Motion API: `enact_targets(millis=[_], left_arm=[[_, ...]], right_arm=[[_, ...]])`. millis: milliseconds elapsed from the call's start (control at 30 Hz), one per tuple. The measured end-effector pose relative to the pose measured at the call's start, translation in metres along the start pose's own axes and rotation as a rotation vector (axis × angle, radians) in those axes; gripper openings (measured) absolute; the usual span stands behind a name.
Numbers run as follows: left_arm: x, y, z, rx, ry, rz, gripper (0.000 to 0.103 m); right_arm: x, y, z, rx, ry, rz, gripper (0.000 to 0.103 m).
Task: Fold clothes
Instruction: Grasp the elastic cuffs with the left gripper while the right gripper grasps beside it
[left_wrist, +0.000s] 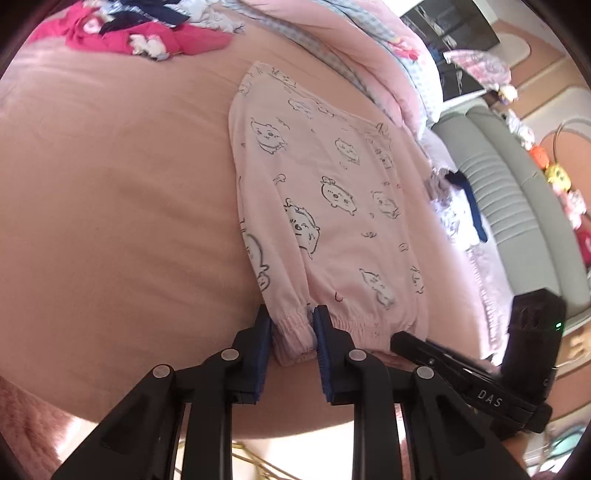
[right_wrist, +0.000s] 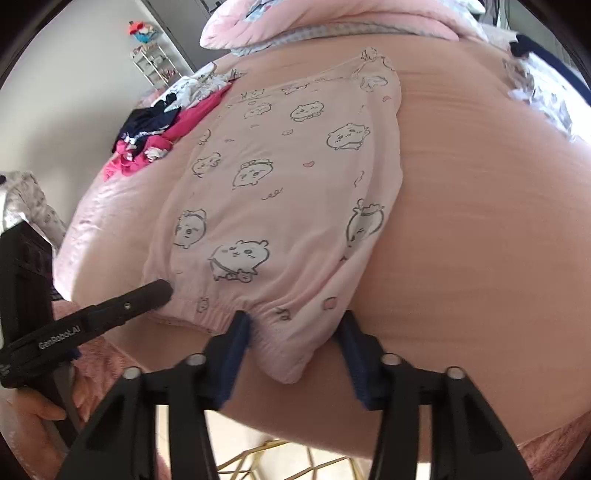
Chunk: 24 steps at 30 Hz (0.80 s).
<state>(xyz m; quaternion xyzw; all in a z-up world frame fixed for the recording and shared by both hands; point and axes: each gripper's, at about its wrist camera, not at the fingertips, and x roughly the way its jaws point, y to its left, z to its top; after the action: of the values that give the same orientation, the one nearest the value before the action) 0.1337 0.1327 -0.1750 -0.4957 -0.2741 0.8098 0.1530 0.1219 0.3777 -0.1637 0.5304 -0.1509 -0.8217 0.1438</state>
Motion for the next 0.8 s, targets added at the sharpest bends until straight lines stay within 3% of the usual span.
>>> enact_targets(millis=[167,233,333,433,800], left_arm=[[0.005,0.009,-0.001,-0.049,-0.01,-0.037,0.023],[0.008,0.0,0.001,-0.002,-0.018,0.0,0.024],[0.014,-0.016,0.003,0.087,-0.01,0.07,0.024],[0.013,-0.017,0.005,0.085,-0.002,0.061,0.016],[-0.012,-0.038,-0.002,0.133,-0.001,0.034,0.015]], right_arm=[[-0.003,-0.014,-0.004,0.08,0.001,0.075,0.026],[0.0,-0.019,-0.002,0.113,0.004,0.091,0.026],[0.002,-0.011,0.003,0.069,0.0,0.063,0.026],[-0.001,0.0,0.002,0.015,-0.016,0.021,0.022],[-0.027,0.003,0.0,0.01,-0.024,0.026,0.018]])
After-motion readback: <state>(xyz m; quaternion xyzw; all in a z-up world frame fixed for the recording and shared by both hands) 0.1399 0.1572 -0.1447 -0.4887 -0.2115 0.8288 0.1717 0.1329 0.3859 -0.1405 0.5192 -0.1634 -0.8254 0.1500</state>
